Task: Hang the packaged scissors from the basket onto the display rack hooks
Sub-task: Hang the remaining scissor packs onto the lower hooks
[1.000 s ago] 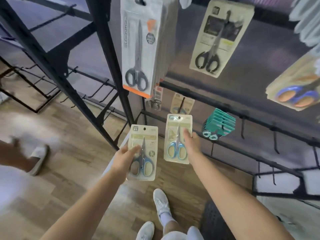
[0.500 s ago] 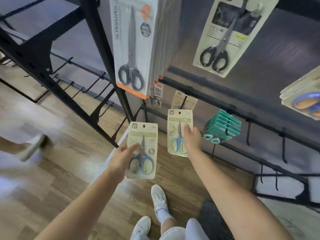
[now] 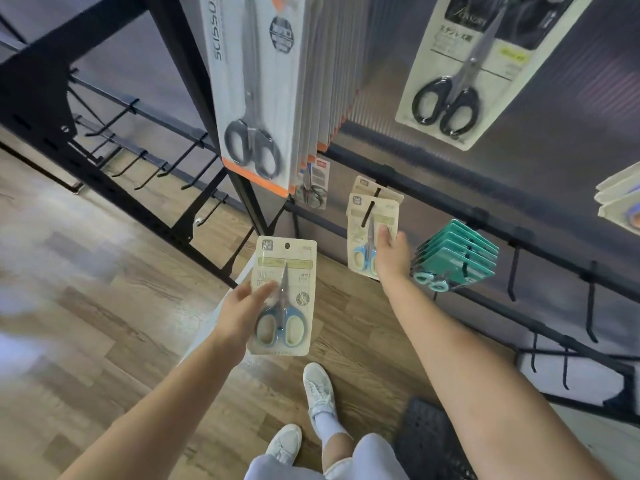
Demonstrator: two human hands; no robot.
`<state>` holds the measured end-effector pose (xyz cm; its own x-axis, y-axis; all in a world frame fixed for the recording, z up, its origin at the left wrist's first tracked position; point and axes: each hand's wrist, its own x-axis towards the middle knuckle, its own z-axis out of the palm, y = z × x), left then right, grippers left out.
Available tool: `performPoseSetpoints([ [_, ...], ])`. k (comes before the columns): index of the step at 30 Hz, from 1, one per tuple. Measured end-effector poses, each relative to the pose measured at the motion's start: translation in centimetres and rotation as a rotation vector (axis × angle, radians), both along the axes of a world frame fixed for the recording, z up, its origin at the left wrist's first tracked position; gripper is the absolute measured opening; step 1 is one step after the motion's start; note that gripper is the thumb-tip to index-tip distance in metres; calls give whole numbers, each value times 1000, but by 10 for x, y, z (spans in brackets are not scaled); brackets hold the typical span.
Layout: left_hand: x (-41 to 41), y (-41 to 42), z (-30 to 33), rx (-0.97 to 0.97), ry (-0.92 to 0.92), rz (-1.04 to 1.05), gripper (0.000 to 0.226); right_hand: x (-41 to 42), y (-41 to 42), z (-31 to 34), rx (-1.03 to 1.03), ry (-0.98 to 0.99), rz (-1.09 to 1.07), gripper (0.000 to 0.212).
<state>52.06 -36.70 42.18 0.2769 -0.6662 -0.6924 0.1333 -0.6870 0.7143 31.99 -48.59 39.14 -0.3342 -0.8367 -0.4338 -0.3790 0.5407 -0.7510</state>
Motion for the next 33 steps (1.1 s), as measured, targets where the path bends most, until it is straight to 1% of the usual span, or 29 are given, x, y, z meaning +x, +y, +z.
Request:
performPoseSetpoints([
  [5,0,0,-1,-8,-7,-1,20,-4,-16,0,23,64,61,42],
  [11,0,-2,-1,20,-10,31,22,-8,-18,-6,33,-6,84,40],
  [13,-2,-2,1,20,-4,19,20,-11,-11,-3,12,7,71,40],
  [15,-5,-3,4,7,15,-3,14,-16,0,7,-72,52,84,41],
  [17,-10,-3,8,5,17,-24,13,-22,11,24,-186,91,178,36],
  [19,-15,-1,10,0,16,-51,18,-24,20,45,-231,88,345,29],
  [22,-29,1,15,-7,28,-93,23,-21,32,73,-194,53,596,29],
  [25,-45,1,20,-18,39,-151,21,-19,42,85,-175,104,732,33],
  [28,-55,0,23,-36,75,-199,15,-22,49,87,-219,183,735,27],
  [31,-63,1,23,-51,113,-252,20,-29,54,86,-236,164,668,15],
  [33,-65,4,20,-47,118,-275,17,-34,55,84,-226,156,644,9],
])
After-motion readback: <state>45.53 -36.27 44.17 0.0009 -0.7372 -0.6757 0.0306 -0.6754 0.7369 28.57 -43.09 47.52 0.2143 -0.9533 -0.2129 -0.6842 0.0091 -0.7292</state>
